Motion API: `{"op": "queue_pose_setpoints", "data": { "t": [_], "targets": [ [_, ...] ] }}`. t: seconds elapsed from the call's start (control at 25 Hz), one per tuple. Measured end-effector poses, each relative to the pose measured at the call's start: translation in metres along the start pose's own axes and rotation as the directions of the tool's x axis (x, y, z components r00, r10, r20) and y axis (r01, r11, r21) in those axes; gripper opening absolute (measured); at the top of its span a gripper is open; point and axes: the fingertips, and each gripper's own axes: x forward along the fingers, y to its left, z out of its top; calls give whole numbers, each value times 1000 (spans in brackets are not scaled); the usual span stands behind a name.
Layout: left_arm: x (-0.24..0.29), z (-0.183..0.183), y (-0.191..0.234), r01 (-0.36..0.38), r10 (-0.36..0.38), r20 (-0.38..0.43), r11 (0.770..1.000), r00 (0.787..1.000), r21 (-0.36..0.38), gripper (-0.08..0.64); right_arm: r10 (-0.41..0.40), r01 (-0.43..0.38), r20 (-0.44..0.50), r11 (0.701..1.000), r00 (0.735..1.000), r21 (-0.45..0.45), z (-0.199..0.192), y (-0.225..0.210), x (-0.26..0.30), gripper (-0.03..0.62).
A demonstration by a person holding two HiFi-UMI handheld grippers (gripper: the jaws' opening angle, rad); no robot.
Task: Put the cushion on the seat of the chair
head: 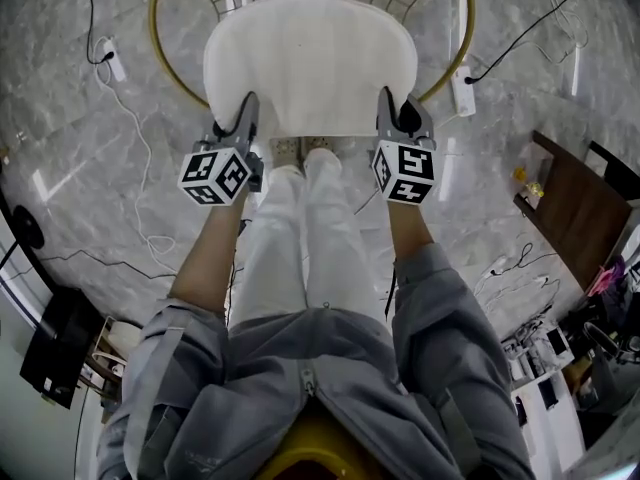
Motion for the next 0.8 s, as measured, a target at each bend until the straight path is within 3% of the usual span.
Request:
{"op": "queue_pose_setpoints", "data": {
  "t": [0.36, 0.8],
  "targets": [
    [28, -37, 21, -37, 29, -116, 997, 993, -71, 71, -4, 12, -133, 998, 991, 62, -39, -11, 31, 61],
    [54, -39, 40, -78, 67, -180, 996, 981, -53, 81, -31, 39, -198, 999, 980, 34, -42, -20, 66, 72]
  ]
}}
